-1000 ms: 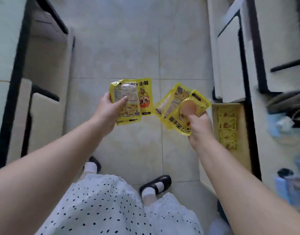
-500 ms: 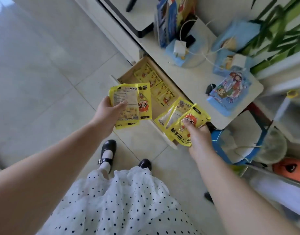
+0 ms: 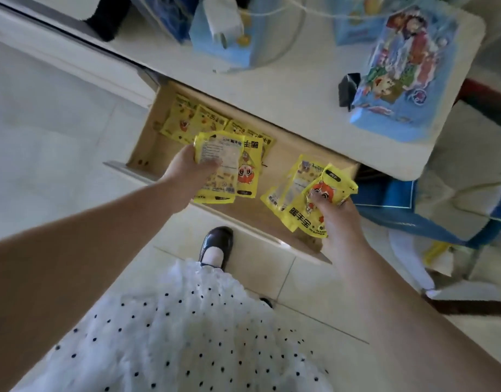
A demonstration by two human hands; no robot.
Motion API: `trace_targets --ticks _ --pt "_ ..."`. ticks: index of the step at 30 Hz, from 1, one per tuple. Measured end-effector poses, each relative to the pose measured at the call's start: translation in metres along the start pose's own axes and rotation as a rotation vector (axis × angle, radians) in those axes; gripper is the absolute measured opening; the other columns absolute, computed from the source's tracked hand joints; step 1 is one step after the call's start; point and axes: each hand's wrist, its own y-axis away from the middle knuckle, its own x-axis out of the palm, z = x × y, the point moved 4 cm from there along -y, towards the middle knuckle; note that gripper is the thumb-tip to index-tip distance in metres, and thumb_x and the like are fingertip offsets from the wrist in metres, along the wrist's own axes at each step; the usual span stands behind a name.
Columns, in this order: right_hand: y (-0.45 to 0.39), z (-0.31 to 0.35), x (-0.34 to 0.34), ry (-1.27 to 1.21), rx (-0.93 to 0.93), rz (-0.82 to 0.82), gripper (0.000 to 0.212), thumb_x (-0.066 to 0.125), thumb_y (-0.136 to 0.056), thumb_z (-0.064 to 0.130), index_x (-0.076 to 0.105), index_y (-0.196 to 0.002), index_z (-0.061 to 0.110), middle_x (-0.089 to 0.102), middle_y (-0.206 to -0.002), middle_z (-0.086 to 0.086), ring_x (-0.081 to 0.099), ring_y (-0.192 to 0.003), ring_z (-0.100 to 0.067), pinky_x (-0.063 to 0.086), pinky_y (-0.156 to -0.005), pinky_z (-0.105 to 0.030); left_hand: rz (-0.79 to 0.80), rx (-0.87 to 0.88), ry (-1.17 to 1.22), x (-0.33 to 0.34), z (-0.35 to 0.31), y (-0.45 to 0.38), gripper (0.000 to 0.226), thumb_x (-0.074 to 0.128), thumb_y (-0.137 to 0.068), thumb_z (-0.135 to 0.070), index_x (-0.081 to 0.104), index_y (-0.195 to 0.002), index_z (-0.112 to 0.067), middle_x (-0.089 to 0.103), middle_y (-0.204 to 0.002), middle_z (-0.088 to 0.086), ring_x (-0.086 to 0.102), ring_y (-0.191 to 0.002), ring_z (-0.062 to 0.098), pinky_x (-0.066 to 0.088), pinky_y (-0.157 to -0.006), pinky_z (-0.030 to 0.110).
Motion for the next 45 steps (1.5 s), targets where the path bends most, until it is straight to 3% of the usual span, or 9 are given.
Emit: trace_targets --ticks 4,10,14,18,23,26,31,37,45 --pt "-0.071 -0.023 0.017 0.049 -0.052 0.010 0.027 0.077 -0.076 0.021 0.061 -0.096 0.031 0.070 -0.107 -0.001 0.067 -0.100 -0.025 0.053 -0.089 -0.051 0.045 0.040 -0.150 0.022 0.017 -0.070 0.054 0.071 -0.069 -0.046 0.055 -0.115 -0.023 0.069 -0.105 0.005 0.068 -0.094 0.028 0.056 -0.083 0.052" --pt "-0.153 -0.046 0.031 0.080 -0.082 0.046 0.038 0.073 -0.081 0.020 0.060 -0.116 0.020 0.069 -0.110 -0.004 0.067 -0.100 -0.025 0.051 -0.093 -0.049 0.033 0.161 -0.174 0.057 0.034 -0.141 0.082 0.074 -0.058 -0.056 0.049 -0.128 -0.020 0.067 -0.111 0.004 0.067 -0.095 0.026 0.056 -0.083 0.048" --pt "-0.185 -0.050 0.039 0.167 -0.142 -0.001 0.043 0.075 -0.078 0.026 0.059 -0.118 0.019 0.069 -0.110 -0.003 0.066 -0.099 -0.024 0.052 -0.092 -0.048 -0.051 0.249 -0.289 0.072 0.030 -0.166 0.059 0.068 -0.083 -0.038 0.045 -0.130 -0.011 0.061 -0.112 0.003 0.061 -0.087 0.018 0.050 -0.067 0.030" --pt "-0.202 -0.052 0.043 0.317 -0.192 -0.101 0.049 0.076 -0.075 0.038 0.057 -0.115 0.020 0.065 -0.108 0.001 0.061 -0.095 -0.021 0.051 -0.090 -0.038 -0.153 0.326 -0.364 0.082 0.029 -0.177 0.082 0.072 -0.079 -0.039 0.030 -0.144 -0.013 0.048 -0.139 0.008 0.052 -0.118 0.026 0.046 -0.082 0.033" --pt "-0.198 -0.049 0.049 0.513 -0.339 -0.337 0.056 0.072 -0.075 0.048 0.053 -0.115 0.014 0.059 -0.120 -0.008 0.058 -0.108 -0.030 0.048 -0.092 -0.040 -0.332 0.443 -0.380 0.099 0.030 -0.166 0.088 0.076 -0.075 -0.035 0.024 -0.144 -0.018 0.032 -0.144 0.009 0.035 -0.132 0.027 0.034 -0.104 0.036" --pt "-0.189 -0.051 0.045 0.590 -0.351 -0.419 0.060 0.069 -0.076 0.051 0.052 -0.118 0.011 0.053 -0.122 -0.012 0.054 -0.113 -0.032 0.043 -0.088 -0.036 -0.404 0.700 -0.706 0.105 0.029 -0.156 0.071 0.068 -0.080 -0.035 0.034 -0.140 -0.019 0.030 -0.144 0.011 0.026 -0.136 0.032 0.020 -0.114 0.045" --pt "-0.187 -0.061 0.029 0.509 -0.352 -0.388 0.070 0.071 -0.076 0.048 0.042 -0.129 0.011 0.056 -0.125 -0.008 0.057 -0.112 -0.030 0.043 -0.081 -0.032 -0.114 1.165 -1.253 0.116 0.035 -0.138 0.063 0.060 -0.085 -0.049 0.046 -0.136 -0.014 0.041 -0.144 0.012 0.033 -0.137 0.034 0.019 -0.116 0.045" --pt "-0.171 -0.055 0.017 0.483 -0.361 -0.340 0.095 0.070 -0.082 0.039 0.009 -0.151 0.014 0.035 -0.149 -0.008 0.041 -0.134 -0.027 0.038 -0.102 -0.036 0.090 1.092 -1.666 0.127 0.064 -0.152 0.081 0.032 -0.090 -0.065 -0.004 -0.152 -0.027 -0.008 -0.161 0.010 -0.011 -0.148 0.027 -0.002 -0.119 0.051" --pt "-0.153 -0.075 0.021 1.223 -0.504 -0.047 0.075 0.055 -0.089 0.045 0.021 -0.150 0.019 -0.005 -0.161 -0.003 -0.004 -0.148 -0.026 0.008 -0.118 -0.043 0.044 1.034 -1.753 0.145 0.068 -0.150 0.075 0.026 -0.088 -0.070 -0.019 -0.143 -0.047 -0.021 -0.158 0.013 -0.019 -0.146 0.034 0.003 -0.112 0.068"
